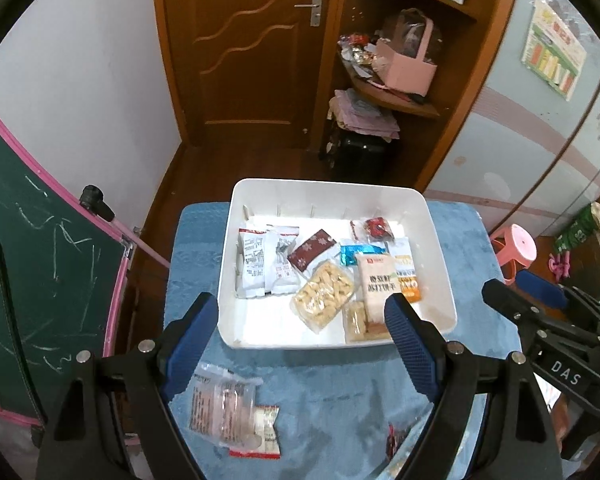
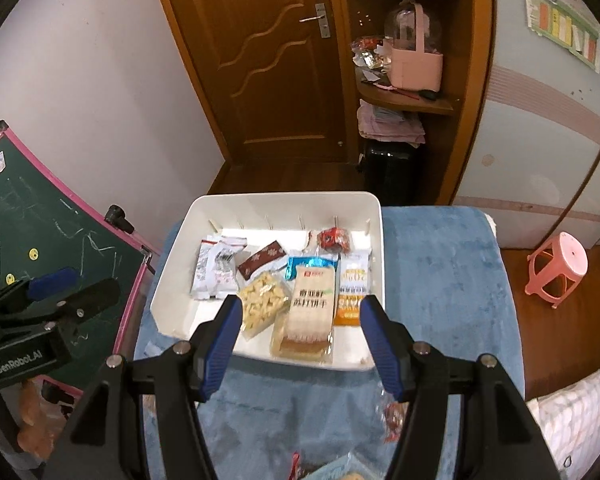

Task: Organize snacks
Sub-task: 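Grasp the yellow-green packet with left tool while right tool grasps the large clear bread bag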

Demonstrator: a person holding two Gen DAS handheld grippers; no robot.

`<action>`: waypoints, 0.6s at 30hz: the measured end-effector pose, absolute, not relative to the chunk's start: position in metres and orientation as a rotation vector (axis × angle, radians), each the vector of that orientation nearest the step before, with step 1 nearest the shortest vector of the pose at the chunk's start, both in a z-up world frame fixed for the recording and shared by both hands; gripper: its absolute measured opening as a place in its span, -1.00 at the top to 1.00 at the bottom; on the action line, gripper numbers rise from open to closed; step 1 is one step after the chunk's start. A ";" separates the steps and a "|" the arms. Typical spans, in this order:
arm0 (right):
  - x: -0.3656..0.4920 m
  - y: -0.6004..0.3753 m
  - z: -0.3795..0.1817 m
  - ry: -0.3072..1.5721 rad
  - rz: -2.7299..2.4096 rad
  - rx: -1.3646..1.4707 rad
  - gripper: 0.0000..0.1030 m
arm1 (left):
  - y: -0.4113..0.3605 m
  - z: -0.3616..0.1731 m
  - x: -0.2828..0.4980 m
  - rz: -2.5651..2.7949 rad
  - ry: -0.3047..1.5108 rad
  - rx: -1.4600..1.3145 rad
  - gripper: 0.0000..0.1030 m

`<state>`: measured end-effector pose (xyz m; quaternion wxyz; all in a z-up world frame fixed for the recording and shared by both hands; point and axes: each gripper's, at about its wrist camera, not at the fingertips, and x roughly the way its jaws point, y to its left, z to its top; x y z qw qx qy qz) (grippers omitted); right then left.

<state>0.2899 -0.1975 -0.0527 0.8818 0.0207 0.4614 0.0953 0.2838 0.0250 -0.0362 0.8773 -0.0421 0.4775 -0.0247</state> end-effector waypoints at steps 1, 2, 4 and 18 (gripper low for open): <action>0.284 -0.198 -0.052 0.962 0.198 0.046 -0.20 | 0.026 -0.034 0.277 -0.056 0.993 -0.081 -0.64; 0.276 -0.198 -0.052 0.964 0.194 0.047 -0.20 | 0.027 -0.032 0.271 -0.058 0.989 -0.074 -0.64; 0.263 -0.198 -0.052 0.966 0.186 0.050 -0.20 | 0.029 -0.028 0.254 -0.063 0.975 -0.055 -0.64; 0.146 -0.210 -0.095 1.067 0.116 0.085 -0.19 | 0.053 -0.079 0.135 -0.143 1.080 0.017 -0.65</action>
